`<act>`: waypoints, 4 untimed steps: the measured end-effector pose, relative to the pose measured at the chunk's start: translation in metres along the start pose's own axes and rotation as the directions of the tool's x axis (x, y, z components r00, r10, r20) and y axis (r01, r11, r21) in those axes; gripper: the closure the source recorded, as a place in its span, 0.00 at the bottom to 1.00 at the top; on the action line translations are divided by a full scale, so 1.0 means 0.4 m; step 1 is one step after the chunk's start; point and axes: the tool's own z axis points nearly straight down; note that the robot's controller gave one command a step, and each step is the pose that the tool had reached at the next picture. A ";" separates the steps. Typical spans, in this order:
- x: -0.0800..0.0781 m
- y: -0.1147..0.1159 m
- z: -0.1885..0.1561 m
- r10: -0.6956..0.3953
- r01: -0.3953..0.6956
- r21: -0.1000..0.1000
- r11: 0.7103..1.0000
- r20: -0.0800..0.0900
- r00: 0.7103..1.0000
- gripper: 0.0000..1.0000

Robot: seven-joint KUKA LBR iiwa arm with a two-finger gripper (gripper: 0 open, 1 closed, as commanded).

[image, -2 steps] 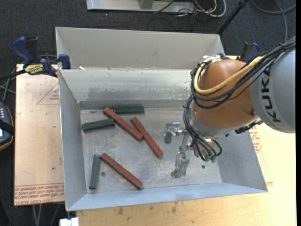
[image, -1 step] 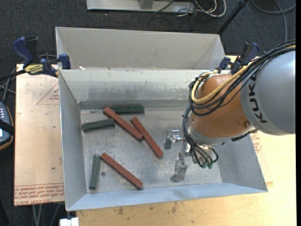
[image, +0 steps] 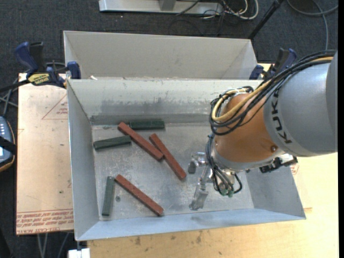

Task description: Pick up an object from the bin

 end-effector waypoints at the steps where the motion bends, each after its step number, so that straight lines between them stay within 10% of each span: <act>1: 0.012 -0.046 0.026 0.011 -0.011 0.000 1.000 0.000 1.000 0.00; 3: -0.167 0.139 -0.033 -0.033 0.033 -0.004 0.999 0.020 0.999 0.00; 4: -0.178 0.022 0.126 0.045 -0.045 0.000 0.999 0.003 0.999 1.00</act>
Offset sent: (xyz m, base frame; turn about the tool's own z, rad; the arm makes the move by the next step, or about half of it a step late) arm 0.0503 0.0137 0.0435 -0.0075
